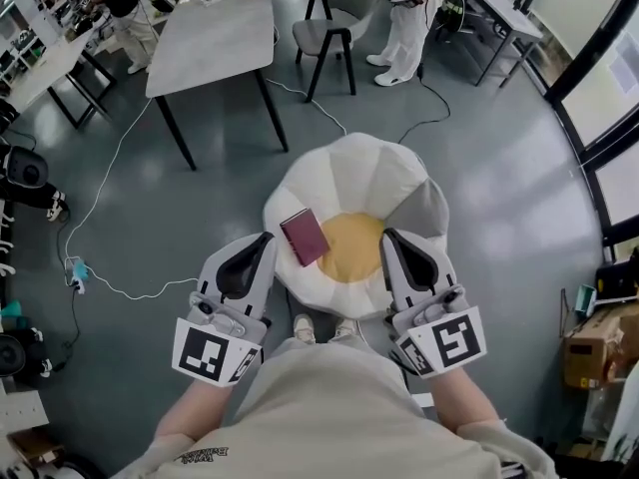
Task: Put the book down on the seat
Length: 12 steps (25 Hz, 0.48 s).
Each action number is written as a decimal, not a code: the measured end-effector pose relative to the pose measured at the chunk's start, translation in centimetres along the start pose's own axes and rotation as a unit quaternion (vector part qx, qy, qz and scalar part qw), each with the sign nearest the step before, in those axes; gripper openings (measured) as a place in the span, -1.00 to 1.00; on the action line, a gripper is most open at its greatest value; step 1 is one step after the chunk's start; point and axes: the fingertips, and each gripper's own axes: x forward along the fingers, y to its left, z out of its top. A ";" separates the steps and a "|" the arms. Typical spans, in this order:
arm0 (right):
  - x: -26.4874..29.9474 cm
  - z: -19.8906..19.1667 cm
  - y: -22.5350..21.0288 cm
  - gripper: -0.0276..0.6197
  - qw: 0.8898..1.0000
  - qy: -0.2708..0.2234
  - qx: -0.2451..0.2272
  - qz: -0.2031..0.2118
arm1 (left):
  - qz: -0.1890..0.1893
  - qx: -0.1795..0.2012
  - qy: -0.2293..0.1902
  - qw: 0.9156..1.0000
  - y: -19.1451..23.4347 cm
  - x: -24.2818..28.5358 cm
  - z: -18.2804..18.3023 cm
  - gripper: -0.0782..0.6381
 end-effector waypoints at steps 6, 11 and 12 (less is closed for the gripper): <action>0.0 -0.4 0.4 -0.92 1.000 0.009 -0.004 0.003 | -0.005 -0.003 0.008 1.000 -0.5 0.2 -0.7 -0.77; 0.3 0.2 0.6 -0.92 1.000 0.004 -0.014 0.007 | -0.010 0.004 0.003 1.000 -0.4 0.6 0.1 -0.77; 0.4 0.3 0.6 -0.92 1.000 0.003 -0.015 0.008 | -0.010 0.006 0.002 1.000 -0.4 0.6 0.3 -0.77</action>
